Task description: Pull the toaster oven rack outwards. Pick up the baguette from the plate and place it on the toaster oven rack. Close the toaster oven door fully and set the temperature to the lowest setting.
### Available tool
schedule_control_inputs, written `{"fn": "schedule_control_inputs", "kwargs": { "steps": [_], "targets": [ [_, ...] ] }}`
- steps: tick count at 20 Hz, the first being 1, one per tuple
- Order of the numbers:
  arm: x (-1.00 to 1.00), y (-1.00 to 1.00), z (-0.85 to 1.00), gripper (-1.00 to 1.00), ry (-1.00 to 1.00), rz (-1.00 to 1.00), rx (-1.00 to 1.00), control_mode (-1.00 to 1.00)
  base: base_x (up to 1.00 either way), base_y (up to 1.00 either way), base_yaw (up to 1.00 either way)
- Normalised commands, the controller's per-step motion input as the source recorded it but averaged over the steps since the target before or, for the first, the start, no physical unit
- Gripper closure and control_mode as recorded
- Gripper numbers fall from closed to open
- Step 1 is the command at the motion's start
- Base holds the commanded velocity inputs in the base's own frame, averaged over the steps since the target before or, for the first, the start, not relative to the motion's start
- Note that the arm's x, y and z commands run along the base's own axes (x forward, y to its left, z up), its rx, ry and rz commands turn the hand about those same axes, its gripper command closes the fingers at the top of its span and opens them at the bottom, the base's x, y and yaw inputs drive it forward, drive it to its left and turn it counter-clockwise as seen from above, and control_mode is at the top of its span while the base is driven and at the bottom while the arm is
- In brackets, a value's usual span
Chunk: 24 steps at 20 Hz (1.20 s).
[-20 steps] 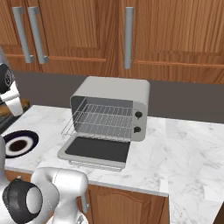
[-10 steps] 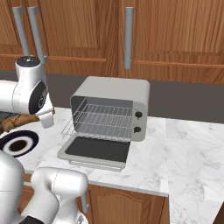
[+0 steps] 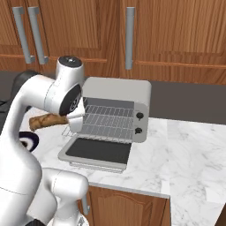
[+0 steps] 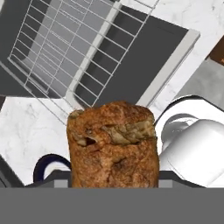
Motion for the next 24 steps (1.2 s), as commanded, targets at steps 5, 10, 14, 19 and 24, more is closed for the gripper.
{"fn": "schedule_control_inputs", "kwargs": {
  "steps": [5, 10, 14, 19, 24],
  "targets": [
    [0.41, -0.33, 0.0, 1.0, 0.32, -0.22, 0.0, -1.0, 0.0, 0.0, 0.0],
    [0.55, -0.04, -0.1, 1.0, 0.33, -0.24, -0.03, -1.0, 0.0, 0.0, 0.0],
    [0.13, 0.0, -0.41, 1.0, 0.06, -0.19, 0.0, -1.0, 0.0, 0.0, 0.0],
    [0.1, 0.0, -0.62, 1.0, 0.0, -0.15, 0.0, -1.0, 0.0, 0.0, 0.0],
    [0.11, 0.0, -0.47, 1.0, 0.0, -0.14, 0.0, -1.0, 0.0, 0.0, 0.0]
  ]
}}
